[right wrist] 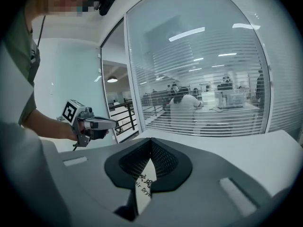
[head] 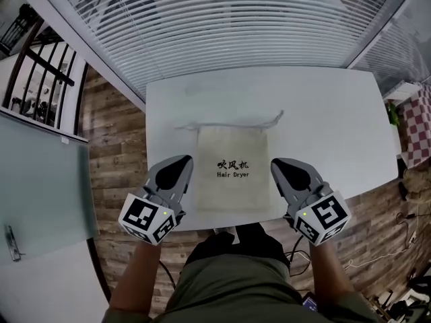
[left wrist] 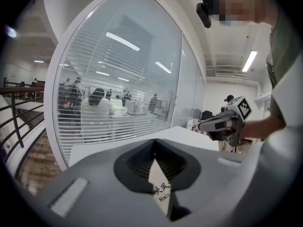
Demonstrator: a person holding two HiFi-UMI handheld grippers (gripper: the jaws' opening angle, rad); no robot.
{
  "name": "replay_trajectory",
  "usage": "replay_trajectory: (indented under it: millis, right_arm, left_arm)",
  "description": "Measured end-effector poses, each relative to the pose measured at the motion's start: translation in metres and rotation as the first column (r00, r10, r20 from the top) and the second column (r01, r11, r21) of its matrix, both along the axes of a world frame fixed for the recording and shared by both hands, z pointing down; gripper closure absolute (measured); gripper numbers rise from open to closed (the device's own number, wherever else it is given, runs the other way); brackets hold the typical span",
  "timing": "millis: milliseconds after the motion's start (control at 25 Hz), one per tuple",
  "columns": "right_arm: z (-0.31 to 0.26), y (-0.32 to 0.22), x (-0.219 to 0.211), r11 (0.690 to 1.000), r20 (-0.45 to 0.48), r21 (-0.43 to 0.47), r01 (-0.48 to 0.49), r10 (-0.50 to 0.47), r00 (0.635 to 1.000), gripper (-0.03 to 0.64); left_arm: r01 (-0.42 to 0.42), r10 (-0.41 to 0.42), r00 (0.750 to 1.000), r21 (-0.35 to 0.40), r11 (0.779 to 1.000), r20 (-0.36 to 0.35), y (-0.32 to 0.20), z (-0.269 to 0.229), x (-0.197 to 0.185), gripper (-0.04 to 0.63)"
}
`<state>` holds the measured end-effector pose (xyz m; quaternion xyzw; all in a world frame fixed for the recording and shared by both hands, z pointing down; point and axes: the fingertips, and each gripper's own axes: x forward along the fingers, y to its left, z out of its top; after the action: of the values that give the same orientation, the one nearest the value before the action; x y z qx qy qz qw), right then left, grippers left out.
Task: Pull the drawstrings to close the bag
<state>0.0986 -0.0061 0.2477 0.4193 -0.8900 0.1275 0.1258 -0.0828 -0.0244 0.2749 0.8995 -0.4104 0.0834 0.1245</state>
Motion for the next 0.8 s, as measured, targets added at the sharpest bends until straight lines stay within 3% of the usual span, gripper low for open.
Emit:
replay_trajectory:
  millis: [560,800]
  right_arm:
    - [0.066,-0.081,0.052,0.977,-0.137,-0.029,0.213,-0.215,0.967,0.606]
    - [0.096,-0.102,0.056,0.957,-0.224,-0.046,0.286,-0.289,0.931,0.604]
  left_arm:
    - [0.051,-0.043,0.976,-0.031,0.998,0.215,-0.08,0.059,0.007,0.589]
    - [-0.008,0.026,0.952,-0.059,0.998,0.305,-0.106,0.092,0.004,0.549]
